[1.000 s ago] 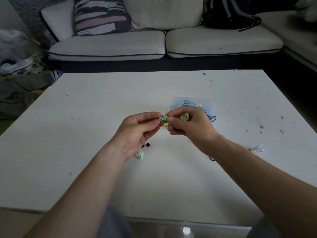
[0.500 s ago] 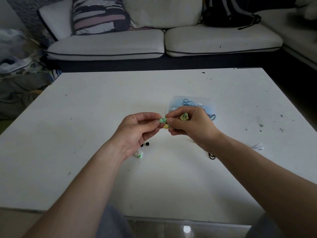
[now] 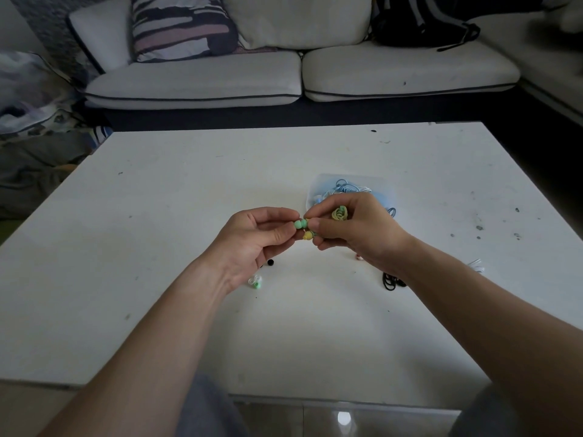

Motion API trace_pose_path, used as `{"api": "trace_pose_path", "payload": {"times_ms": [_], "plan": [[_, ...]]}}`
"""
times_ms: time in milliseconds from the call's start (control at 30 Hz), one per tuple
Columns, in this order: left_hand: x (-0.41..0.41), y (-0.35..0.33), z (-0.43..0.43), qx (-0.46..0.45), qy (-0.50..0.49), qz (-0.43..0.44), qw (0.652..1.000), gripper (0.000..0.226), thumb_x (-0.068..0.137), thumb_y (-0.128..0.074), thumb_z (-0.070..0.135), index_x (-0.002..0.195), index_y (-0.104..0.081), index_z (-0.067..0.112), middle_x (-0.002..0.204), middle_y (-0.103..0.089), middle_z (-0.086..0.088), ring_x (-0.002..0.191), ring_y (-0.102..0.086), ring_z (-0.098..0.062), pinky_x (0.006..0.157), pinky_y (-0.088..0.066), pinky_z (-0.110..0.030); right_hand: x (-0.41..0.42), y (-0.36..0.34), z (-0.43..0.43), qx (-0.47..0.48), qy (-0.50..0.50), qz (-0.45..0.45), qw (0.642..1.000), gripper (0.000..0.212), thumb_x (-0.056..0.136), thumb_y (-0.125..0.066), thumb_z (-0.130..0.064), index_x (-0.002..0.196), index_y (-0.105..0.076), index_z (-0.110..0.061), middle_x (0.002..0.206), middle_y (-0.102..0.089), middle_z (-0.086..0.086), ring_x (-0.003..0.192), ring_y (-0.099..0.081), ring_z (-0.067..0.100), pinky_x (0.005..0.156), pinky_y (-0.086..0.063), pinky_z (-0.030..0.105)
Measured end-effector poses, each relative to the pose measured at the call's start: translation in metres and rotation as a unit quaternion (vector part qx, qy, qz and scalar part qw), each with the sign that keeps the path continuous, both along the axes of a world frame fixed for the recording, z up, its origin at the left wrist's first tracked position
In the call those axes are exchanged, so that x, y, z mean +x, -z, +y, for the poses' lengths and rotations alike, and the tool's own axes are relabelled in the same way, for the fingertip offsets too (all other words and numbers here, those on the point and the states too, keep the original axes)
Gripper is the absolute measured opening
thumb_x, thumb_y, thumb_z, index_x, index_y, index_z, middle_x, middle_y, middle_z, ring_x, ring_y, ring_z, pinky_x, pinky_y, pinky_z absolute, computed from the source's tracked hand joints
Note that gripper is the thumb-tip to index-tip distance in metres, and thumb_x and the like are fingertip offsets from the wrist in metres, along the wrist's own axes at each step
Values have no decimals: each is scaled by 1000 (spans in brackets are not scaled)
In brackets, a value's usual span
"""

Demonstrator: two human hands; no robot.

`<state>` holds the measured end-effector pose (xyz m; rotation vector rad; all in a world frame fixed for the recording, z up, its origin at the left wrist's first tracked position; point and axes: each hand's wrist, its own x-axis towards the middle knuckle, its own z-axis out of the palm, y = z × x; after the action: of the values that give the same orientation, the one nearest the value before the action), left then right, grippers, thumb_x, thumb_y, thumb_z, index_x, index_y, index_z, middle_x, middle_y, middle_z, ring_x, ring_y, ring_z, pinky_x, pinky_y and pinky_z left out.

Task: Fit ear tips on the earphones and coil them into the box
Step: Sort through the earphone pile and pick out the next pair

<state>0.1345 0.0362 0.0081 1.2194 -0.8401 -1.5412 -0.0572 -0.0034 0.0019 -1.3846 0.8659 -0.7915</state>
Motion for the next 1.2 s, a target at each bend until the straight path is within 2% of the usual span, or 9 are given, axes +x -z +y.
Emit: {"api": "trace_pose_path", "payload": {"times_ms": [167,400,800,1033,1200], "plan": [[-1,1,0,6,-3,1,1000,17,84,-62,-10,92,-69,3,82,-75,-11,74,-74,-17,67,-58,-20,0,0,0,-22,2,18,1000,7,90,-69,0,94,-73,3,79,-72,16,70,-67,20,70,-59,29],[0,0,0,3,2,4,1000,18,84,-61,-9,94,-70,4,85,-75,-11,77,-75,-19,69,-58,-20,-1,1,-1,12,-2,-5,1000,7,91,-68,0,94,-73,1,78,-71,11,69,-66,17,69,-58,27],[-2,2,-1,7,2,-5,1000,18,79,-65,-8,93,-70,4,84,-76,-12,77,-74,-18,68,-58,-20,-1,3,0,-4,6,12,1000,8,90,-68,1,95,-72,5,79,-71,15,69,-67,18,71,-60,29],[-1,3,-1,12,15,0,1000,19,79,-65,-6,93,-70,5,86,-75,-12,79,-75,-19,71,-59,-21,-4,0,-1,-1,-15,19,1000,7,91,-67,1,93,-73,-1,76,-72,7,69,-68,16,73,-61,30],[-2,4,-1,11,9,-2,1000,19,75,-67,-5,91,-71,5,85,-75,-12,77,-74,-19,71,-59,-22,-3,0,0,-9,-3,24,1000,6,90,-68,1,93,-73,1,77,-73,10,69,-68,17,72,-61,30]]}}
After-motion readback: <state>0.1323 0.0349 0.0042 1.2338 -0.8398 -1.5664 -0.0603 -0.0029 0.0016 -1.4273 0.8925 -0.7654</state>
